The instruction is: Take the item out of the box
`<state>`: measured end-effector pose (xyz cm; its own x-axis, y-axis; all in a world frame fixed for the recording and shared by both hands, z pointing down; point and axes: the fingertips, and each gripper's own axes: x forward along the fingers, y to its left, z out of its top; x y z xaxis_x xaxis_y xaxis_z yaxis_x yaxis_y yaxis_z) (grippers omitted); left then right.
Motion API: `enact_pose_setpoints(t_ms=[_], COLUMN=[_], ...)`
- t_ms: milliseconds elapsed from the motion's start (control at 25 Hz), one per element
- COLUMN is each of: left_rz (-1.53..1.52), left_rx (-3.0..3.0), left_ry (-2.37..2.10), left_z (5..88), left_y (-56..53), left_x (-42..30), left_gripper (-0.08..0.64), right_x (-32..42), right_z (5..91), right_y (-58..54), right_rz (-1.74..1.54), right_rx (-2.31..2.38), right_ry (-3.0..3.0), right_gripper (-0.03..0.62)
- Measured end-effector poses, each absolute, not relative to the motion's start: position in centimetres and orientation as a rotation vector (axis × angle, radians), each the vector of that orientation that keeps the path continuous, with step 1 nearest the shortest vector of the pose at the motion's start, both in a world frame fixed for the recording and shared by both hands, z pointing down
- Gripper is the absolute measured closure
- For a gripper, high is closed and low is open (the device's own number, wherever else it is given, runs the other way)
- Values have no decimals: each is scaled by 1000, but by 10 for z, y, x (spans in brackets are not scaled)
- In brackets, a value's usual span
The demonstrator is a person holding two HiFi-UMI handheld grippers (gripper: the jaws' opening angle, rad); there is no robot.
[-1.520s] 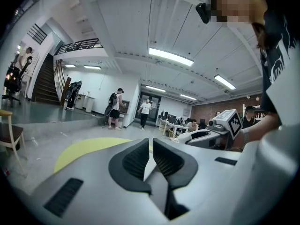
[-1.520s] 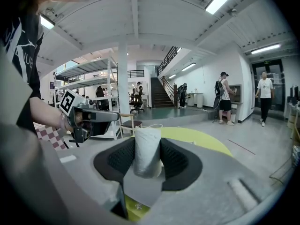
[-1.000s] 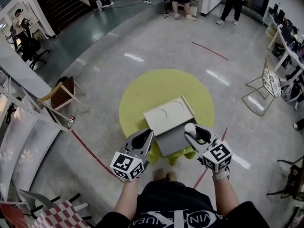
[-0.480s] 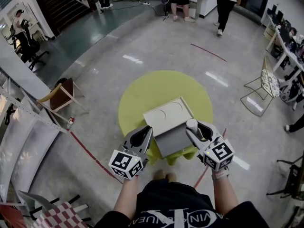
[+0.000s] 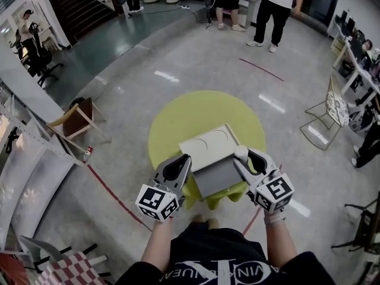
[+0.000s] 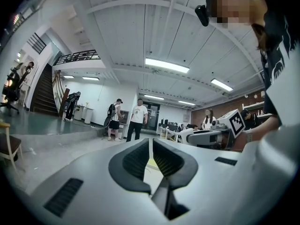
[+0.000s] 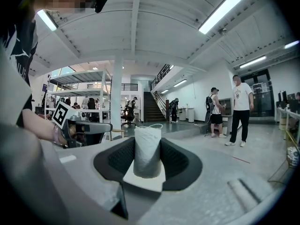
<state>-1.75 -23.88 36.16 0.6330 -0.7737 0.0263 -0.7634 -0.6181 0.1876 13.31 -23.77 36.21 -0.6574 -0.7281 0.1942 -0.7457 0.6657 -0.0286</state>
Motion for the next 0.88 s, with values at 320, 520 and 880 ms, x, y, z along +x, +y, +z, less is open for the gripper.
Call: enact_pose_setpoints(t_ms=[320,520,880], left_rz=[-107,-111,-98], left_rx=[2689,2699,2689], left_ry=[-1279,-1283,-1283], left_z=[352,348,350], left_y=[-243,-245,-245], left_x=[-19,-18,-18], left_gripper=[529,529,529], right_x=[131,131,133], right_z=[352,348,351], right_y=[-242,-243,-246], right_rz=[137,128,148], right_rx=[1217,1219,1231], right_ry=[-2728,-2748,-2734], right_gripper=[431,431,431])
